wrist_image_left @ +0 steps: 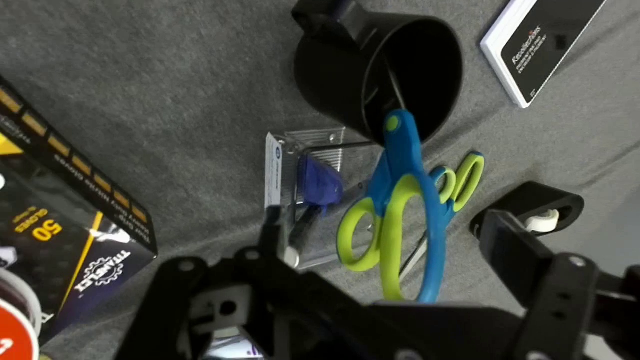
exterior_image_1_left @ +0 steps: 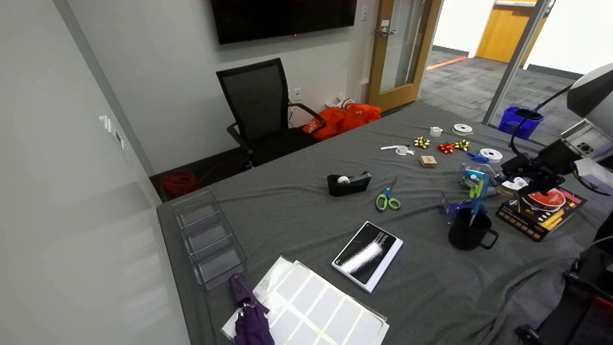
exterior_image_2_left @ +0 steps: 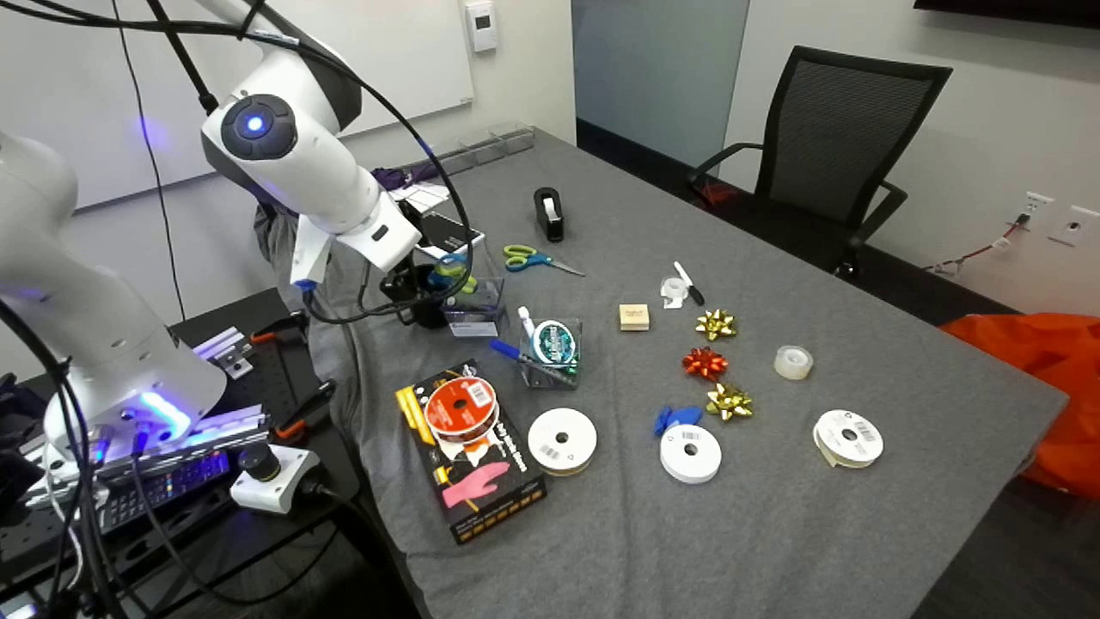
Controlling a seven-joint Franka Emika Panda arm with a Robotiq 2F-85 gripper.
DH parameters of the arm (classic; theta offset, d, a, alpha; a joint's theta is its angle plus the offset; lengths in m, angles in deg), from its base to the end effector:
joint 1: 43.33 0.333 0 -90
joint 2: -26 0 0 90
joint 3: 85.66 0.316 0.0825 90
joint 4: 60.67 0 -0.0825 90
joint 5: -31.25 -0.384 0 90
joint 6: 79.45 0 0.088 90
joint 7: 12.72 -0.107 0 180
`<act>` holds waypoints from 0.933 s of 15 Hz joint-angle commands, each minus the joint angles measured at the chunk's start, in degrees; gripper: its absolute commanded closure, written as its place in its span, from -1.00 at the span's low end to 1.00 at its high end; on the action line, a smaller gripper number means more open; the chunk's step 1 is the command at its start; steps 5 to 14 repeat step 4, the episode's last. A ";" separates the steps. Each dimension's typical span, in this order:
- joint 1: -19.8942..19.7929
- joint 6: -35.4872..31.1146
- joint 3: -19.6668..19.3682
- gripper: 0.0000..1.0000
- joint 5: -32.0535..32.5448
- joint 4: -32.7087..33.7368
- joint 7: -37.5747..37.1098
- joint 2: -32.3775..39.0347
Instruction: Move the scissors from the bowl to the cup
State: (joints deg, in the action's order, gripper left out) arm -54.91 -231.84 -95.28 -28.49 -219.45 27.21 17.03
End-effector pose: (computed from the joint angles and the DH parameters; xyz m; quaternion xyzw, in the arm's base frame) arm 0.3437 -0.1566 0.2561 -0.9236 0.2892 -0.1388 0.2101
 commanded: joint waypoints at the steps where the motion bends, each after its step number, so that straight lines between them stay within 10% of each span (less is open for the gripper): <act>1: -2.25 4.14 -3.05 -1.00 10.45 -0.44 -3.01 -3.11; 4: -3.70 9.05 -5.86 -1.00 21.65 -0.47 -8.60 -6.28; 14: -3.70 9.05 -5.86 -1.00 21.65 -0.47 -8.60 -6.28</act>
